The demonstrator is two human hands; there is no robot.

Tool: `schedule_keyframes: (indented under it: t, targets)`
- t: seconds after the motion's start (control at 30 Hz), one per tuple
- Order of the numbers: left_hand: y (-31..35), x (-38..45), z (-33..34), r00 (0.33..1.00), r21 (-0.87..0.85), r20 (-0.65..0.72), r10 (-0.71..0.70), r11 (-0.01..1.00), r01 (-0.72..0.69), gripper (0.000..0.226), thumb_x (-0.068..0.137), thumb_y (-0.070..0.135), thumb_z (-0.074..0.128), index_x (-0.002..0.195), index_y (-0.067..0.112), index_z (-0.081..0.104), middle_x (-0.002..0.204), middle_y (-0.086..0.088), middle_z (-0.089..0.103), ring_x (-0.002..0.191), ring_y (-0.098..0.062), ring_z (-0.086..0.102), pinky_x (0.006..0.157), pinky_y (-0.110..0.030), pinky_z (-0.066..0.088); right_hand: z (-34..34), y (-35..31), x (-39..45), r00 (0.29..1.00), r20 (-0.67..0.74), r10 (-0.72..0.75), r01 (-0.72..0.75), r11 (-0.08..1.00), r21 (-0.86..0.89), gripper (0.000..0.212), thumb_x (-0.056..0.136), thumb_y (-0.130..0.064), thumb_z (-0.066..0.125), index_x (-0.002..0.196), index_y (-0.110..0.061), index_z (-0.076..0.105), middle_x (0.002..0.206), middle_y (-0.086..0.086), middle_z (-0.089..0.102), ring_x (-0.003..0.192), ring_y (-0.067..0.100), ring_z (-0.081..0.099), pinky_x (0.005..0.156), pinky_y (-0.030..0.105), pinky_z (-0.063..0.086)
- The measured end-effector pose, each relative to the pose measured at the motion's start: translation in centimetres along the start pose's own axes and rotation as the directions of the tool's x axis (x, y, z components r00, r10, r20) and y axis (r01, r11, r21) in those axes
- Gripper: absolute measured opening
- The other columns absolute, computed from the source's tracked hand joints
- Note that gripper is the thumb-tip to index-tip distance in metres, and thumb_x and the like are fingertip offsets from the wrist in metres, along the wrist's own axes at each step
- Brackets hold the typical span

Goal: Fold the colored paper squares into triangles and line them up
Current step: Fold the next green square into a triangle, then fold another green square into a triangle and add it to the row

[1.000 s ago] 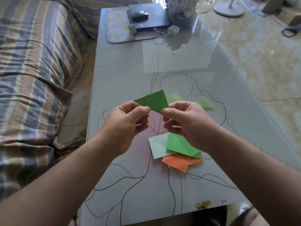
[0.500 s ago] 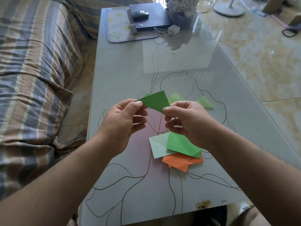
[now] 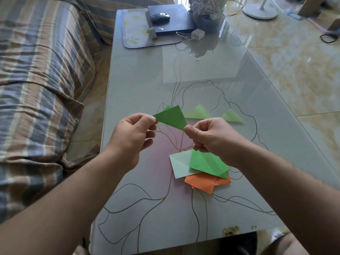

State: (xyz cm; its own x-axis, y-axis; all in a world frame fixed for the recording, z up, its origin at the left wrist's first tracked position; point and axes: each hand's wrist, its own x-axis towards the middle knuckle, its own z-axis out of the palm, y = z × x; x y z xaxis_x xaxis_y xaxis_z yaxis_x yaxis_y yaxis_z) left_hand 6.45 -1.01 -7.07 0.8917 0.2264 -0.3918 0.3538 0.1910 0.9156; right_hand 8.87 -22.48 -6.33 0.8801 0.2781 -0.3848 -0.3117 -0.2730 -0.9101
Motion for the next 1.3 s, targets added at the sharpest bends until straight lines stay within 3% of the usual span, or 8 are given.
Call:
schedule_keyframes:
  t: [0.23, 0.7, 0.77, 0.83, 0.97, 1.03, 1.17, 1.3]
  targets:
    - [-0.1, 4.2, -3.5, 0.974, -0.106, -0.21, -0.085, 0.992, 0.063, 0.014, 0.099, 0.02, 0.062, 0.09, 0.013, 0.069, 0.069, 0.0, 0.061, 0.056, -0.013, 0.058, 0.056, -0.026, 0.054, -0.4, 0.4, 0.2, 0.998, -0.059, -0.01, 0.013, 0.999, 0.043, 0.029, 0.094, -0.033, 0.074, 0.078, -0.011, 0.062, 0.064, 0.006, 0.058, 0.064, 0.023, 0.057, 0.071, 0.039, 0.046]
    - [-2.8, 6.9, -7.1, 0.931, 0.28, -0.364, 0.006, 0.954, 0.103, 0.019, 0.093, 0.023, 0.07, 0.086, 0.009, 0.06, 0.067, -0.013, 0.057, 0.043, -0.015, 0.057, 0.048, -0.029, 0.056, -1.9, 0.9, -0.8, 0.995, -0.087, -0.04, 0.037, 0.998, -0.041, 0.032, 0.091, -0.038, 0.076, 0.082, -0.009, 0.065, 0.063, 0.003, 0.061, 0.062, 0.02, 0.06, 0.067, 0.035, 0.051]
    - [-3.0, 6.5, -7.0, 0.913, 0.586, -0.354, 0.201, 0.809, 0.049, 0.023, 0.092, 0.033, 0.067, 0.079, 0.015, 0.062, 0.072, -0.009, 0.064, 0.056, -0.023, 0.063, 0.06, -0.032, 0.057, -2.4, 1.2, -0.8, 0.991, -0.118, -0.062, 0.052, 0.994, -0.094, 0.033, 0.092, -0.038, 0.077, 0.08, -0.009, 0.066, 0.062, 0.002, 0.062, 0.061, 0.018, 0.06, 0.063, 0.033, 0.049]
    - [-3.5, 5.8, -6.4, 0.892, 0.843, -0.15, 0.426, 0.526, -0.11, 0.014, 0.091, 0.035, 0.068, 0.089, 0.022, 0.071, 0.091, -0.007, 0.068, 0.081, -0.027, 0.065, 0.08, -0.034, 0.053, -2.9, 1.7, -0.6, 0.985, -0.148, -0.094, 0.062, 0.976, -0.209, 0.032, 0.092, -0.036, 0.077, 0.079, -0.009, 0.068, 0.063, 0.002, 0.062, 0.059, 0.016, 0.057, 0.059, 0.031, 0.047]
    - [-5.4, 4.8, -4.5, 0.92, 0.944, 0.152, 0.361, 0.224, -0.244, 0.048, 0.095, 0.037, 0.065, 0.141, 0.022, 0.061, 0.141, -0.007, 0.052, 0.129, -0.033, 0.043, 0.113, -0.041, 0.033, -4.0, 3.2, -0.7, 0.983, -0.16, -0.091, -0.019, 0.815, -0.579, 0.017, 0.091, -0.038, 0.076, 0.084, -0.024, 0.074, 0.073, -0.011, 0.067, 0.065, 0.008, 0.059, 0.06, 0.026, 0.049]
    - [-5.6, 4.7, -4.1, 0.93, 0.961, 0.141, 0.34, 0.179, -0.211, 0.054, 0.097, 0.043, 0.06, 0.147, 0.022, 0.055, 0.15, -0.004, 0.046, 0.136, -0.033, 0.035, 0.117, -0.042, 0.028, -4.4, 3.9, -0.9, 0.988, -0.146, -0.04, -0.073, 0.718, -0.692, 0.018, 0.09, -0.046, 0.074, 0.097, -0.029, 0.073, 0.091, -0.01, 0.068, 0.083, 0.009, 0.064, 0.077, 0.028, 0.055]
    - [-4.9, 4.2, -3.9, 0.953, 0.965, 0.129, 0.273, 0.187, -0.184, 0.057, 0.097, 0.046, 0.059, 0.148, 0.023, 0.053, 0.152, -0.003, 0.043, 0.139, -0.031, 0.033, 0.119, -0.041, 0.028, -4.2, 5.3, -1.6, 0.989, -0.138, 0.058, -0.145, 0.587, -0.796, 0.07, 0.073, -0.075, 0.072, 0.133, -0.041, 0.057, 0.122, -0.006, 0.048, 0.123, 0.019, 0.047, 0.105, 0.041, 0.045]
    - [-4.4, 1.9, -3.1, 0.947, 0.938, 0.162, 0.279, 0.254, -0.235, 0.045, 0.095, 0.041, 0.062, 0.138, 0.03, 0.062, 0.145, -0.003, 0.046, 0.136, -0.03, 0.037, 0.117, -0.041, 0.032, -2.7, 5.5, -2.2, 0.976, -0.208, 0.06, -0.213, 0.439, -0.873, 0.076, 0.062, -0.081, 0.073, 0.125, -0.044, 0.05, 0.122, -0.005, 0.04, 0.125, 0.024, 0.039, 0.1, 0.046, 0.041]
